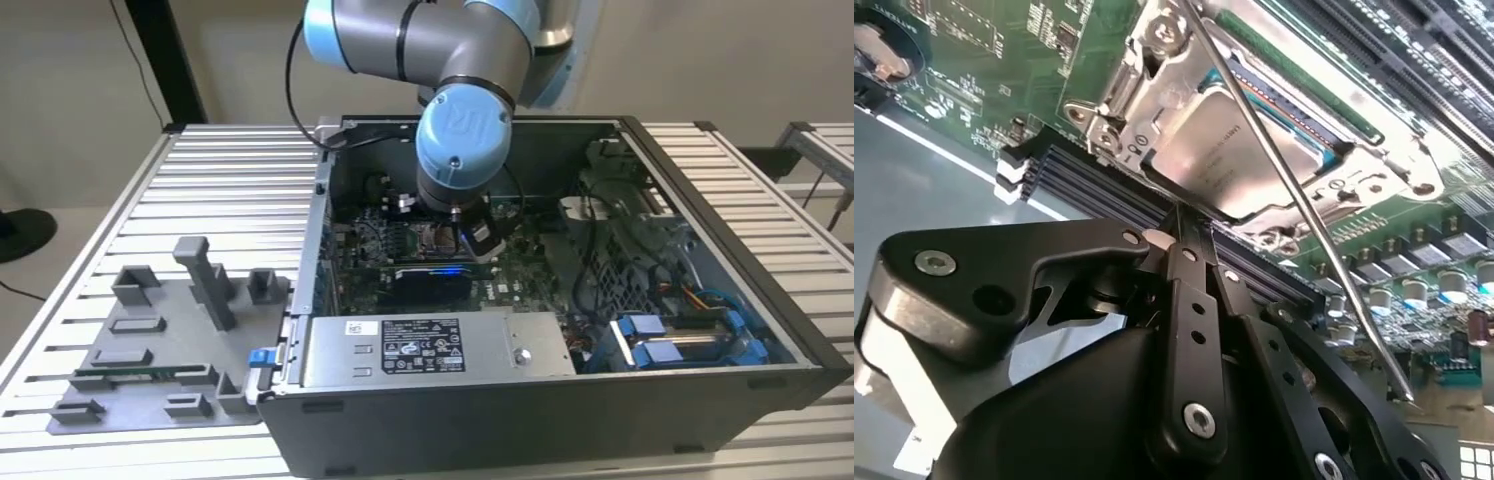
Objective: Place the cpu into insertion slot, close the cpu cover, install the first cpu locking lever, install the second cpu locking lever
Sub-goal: 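Install the first cpu locking lever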
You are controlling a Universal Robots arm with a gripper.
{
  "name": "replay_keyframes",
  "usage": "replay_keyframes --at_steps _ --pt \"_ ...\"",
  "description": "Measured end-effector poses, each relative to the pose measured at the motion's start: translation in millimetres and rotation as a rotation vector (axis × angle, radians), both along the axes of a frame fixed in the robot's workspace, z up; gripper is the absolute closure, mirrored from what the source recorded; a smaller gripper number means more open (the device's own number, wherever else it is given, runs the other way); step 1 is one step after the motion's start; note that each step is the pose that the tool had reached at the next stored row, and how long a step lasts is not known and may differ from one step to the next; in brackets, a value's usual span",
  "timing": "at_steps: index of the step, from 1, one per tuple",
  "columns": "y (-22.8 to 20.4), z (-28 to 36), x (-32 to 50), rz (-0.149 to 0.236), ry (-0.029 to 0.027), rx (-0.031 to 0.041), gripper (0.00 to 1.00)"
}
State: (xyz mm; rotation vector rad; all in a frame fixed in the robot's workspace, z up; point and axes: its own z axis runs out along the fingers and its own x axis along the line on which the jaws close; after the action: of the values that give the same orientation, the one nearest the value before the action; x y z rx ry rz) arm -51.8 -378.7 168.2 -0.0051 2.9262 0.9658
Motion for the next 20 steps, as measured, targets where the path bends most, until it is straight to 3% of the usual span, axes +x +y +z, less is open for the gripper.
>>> replay_keyframes --at_steps 3,4,7,9,13,15,17,20 --pt "0.0 -0.3 4.1 0.000 -0.0060 0.0176 1.00" --pt "0.0 -0.3 4.9 0.000 -0.0083 0.0266 1.00" --pt "0.0 1.7 5.0 0.000 -0.0085 0.0503 1.00" --pt "0.0 6.6 4.8 0.000 -0.0086 0.0568 1.00" --pt "0.0 12.8 2.8 0.000 -0.0012 0.0570 1.00" --pt "0.1 12.9 -0.1 0.000 0.0064 0.0542 1.00" --pt "0.0 13.0 -2.8 0.002 0.0141 0.0410 1.00" --pt "0.3 12.9 -5.6 0.010 0.0248 0.0085 1.00"
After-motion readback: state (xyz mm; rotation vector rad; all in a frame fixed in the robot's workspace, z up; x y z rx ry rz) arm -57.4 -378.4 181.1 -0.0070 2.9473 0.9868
